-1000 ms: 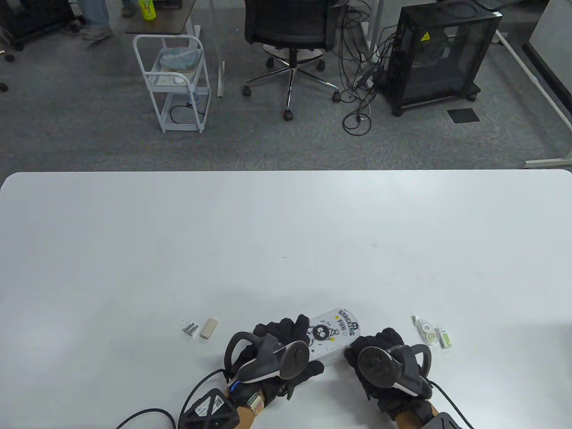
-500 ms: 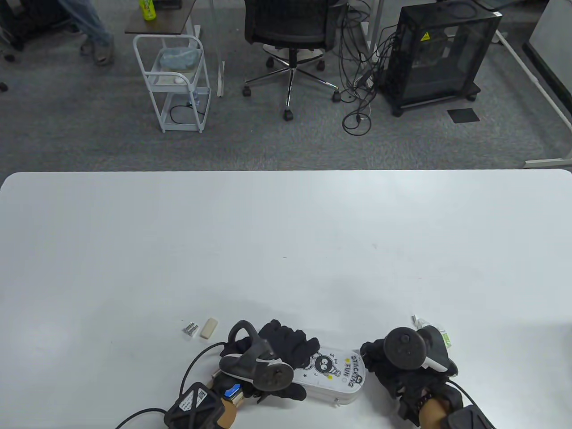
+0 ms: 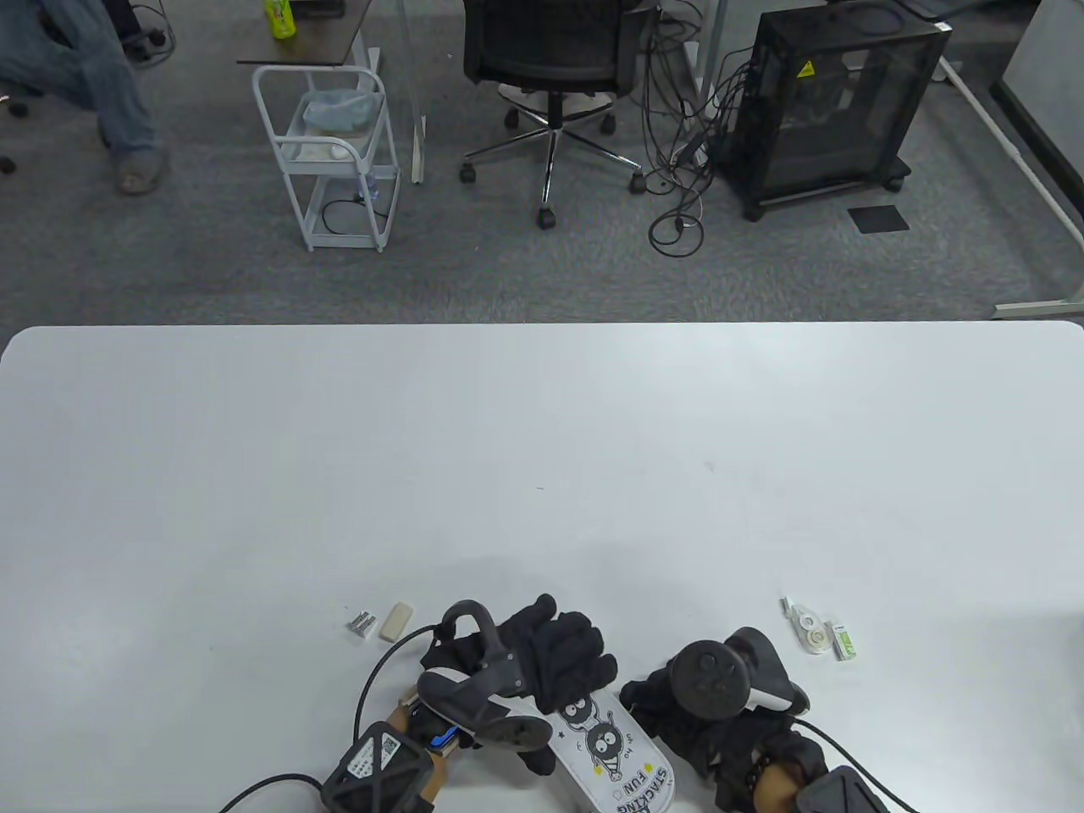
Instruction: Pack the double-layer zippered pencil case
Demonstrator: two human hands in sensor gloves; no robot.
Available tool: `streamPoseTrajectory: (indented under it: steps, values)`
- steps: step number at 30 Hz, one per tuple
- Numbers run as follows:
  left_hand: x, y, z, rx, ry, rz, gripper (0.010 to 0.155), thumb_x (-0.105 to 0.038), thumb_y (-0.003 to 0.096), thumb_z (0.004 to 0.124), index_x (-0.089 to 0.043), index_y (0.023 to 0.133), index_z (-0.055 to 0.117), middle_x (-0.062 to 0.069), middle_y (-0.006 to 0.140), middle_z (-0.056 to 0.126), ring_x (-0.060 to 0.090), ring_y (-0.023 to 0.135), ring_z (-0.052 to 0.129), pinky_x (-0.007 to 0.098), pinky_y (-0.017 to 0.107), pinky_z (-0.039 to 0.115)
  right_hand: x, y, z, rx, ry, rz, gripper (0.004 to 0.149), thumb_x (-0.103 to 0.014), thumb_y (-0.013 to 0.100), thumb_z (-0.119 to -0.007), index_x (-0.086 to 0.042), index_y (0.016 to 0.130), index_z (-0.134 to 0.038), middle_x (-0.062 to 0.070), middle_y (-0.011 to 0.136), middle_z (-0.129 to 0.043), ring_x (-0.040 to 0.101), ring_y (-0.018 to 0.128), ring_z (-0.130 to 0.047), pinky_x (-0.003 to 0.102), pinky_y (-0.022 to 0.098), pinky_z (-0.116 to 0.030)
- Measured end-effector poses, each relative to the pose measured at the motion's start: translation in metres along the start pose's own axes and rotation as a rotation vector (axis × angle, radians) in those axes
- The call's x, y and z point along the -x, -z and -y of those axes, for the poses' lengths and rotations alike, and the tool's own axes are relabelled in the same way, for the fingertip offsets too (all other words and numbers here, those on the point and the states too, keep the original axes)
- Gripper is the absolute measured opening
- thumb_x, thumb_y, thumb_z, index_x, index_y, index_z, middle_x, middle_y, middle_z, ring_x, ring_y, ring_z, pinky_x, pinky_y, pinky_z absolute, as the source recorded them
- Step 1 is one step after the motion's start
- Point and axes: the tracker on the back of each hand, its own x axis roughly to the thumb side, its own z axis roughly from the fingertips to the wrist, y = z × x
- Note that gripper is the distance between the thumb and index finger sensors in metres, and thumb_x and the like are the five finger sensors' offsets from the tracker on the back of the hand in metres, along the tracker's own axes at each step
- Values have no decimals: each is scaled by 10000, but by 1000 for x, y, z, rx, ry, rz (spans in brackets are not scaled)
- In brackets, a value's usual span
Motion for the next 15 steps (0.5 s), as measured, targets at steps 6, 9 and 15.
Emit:
streamPoseTrajectory:
  steps: [6,9,15]
  values:
    - [32,-15,-18,-25,-86,-606,655,-645,471,561,-216,954,670,16,819,972,304,682,1036,509,579,774,-10,-3,1,0,-32,1,514,-455,438,-707,-115,794,-856,32,554,-1023,284,504,-968,530,640,-636]
    - [15,0,-21,2,-493,-694,793,-732,431,534,-187,1005,588,58,860,951,343,712,1019,530,587,764,-24,5,-9,-20,3,12,516,-466,443,-704,-91,766,-848,22,544,-1030,277,493,-977,516,630,-652]
    - [-22,27,2,279,-516,-653,999,-862,318,337,-225,1048,92,197,1146,307,492,1039,512,627,732,506,-36,8,-17,48,24,-39,515,-465,453,-692,-71,739,-860,21,511,-1043,270,457,-995,504,603,-682]
